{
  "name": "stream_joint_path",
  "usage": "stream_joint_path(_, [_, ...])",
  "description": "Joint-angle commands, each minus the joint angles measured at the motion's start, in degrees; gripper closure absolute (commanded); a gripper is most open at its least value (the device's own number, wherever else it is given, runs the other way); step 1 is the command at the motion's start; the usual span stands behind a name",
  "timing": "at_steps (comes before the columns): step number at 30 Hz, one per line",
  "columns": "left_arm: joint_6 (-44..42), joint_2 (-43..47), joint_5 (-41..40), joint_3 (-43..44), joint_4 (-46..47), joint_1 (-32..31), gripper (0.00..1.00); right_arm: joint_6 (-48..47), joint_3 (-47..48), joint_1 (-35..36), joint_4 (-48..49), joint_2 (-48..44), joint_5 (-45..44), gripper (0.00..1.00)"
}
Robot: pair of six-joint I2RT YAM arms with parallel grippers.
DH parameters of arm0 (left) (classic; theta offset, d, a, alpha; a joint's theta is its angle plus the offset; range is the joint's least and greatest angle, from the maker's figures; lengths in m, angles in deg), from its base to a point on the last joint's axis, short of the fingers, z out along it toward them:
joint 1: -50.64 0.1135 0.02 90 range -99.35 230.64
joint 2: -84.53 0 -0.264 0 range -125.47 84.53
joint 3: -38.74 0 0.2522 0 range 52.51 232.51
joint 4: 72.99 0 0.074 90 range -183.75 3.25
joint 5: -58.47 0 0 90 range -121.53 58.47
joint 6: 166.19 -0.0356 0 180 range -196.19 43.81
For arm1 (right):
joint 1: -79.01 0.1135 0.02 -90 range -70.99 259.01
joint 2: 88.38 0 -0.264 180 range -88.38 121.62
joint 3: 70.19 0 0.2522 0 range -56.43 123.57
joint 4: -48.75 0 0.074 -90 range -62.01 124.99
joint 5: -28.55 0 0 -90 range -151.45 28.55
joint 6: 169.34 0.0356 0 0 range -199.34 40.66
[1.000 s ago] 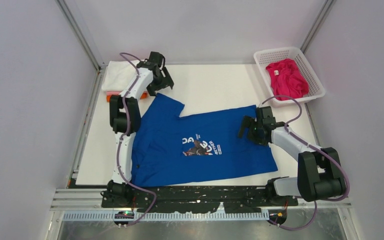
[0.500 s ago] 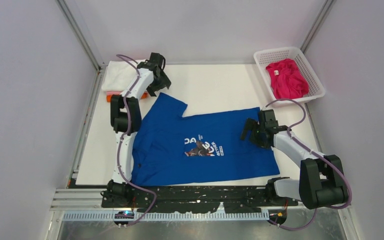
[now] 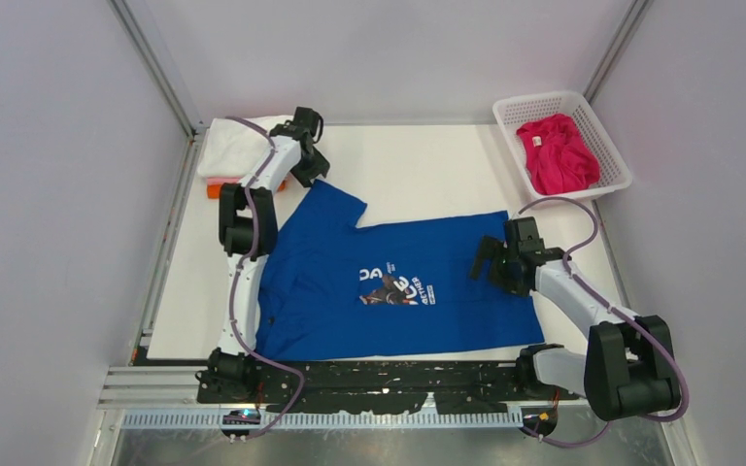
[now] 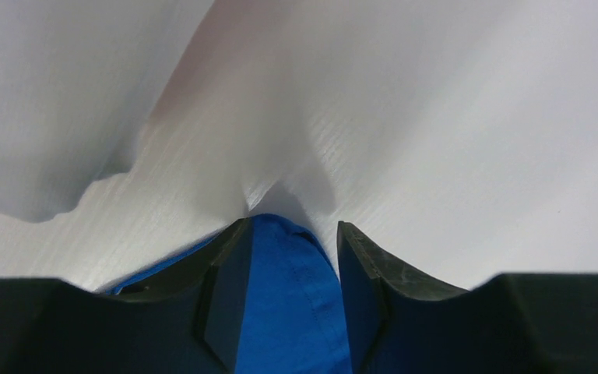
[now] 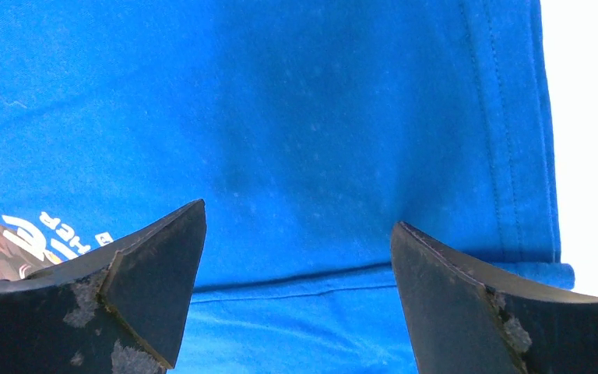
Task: Fold and stack the t-shirts
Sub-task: Grab the side of the flattened tshirt furthest away from the robot with both arms
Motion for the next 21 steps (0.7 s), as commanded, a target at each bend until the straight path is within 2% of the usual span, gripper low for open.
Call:
stream_joint_path(1, [2.8, 0.9, -0.2, 1.7, -0.1, -0.4, 0.55, -0.5, 0.4, -0.3, -2.1, -3.5, -0.7, 0.04])
stream_joint_path(5, [2.0, 0.4, -1.5, 3.4, -3.8, -1.5, 0.62, -0.9, 0.6, -0.4, -2.5, -5.3, -0.8, 0.05])
stream_joint_path(9, [1.8, -0.3, -1.9, 5.5, -8.0, -2.0, 0.62, -1.4, 0.7, -0.4, -3.1, -7.3, -1.1, 0.05])
stream_joint_path(12, [0.7, -0.7, -1.9, 6.4, -9.5, -2.2, 0.66, -2.0, 0.4, -0.4, -3.2, -9.3, -1.1, 0.05])
stream_joint_path(15, [-0.1, -1.0, -3.0, 7.3, -11.5, -2.7, 0.65, -3.0, 0.6, -0.5, -3.7, -10.4, -3.5, 0.05])
stream_joint_path(21, [-2.0, -1.2, -2.7, 7.9, -14.4, -3.4, 0.61, -3.6, 0.4, -0.8, -3.7, -12.8, -3.0, 0.05])
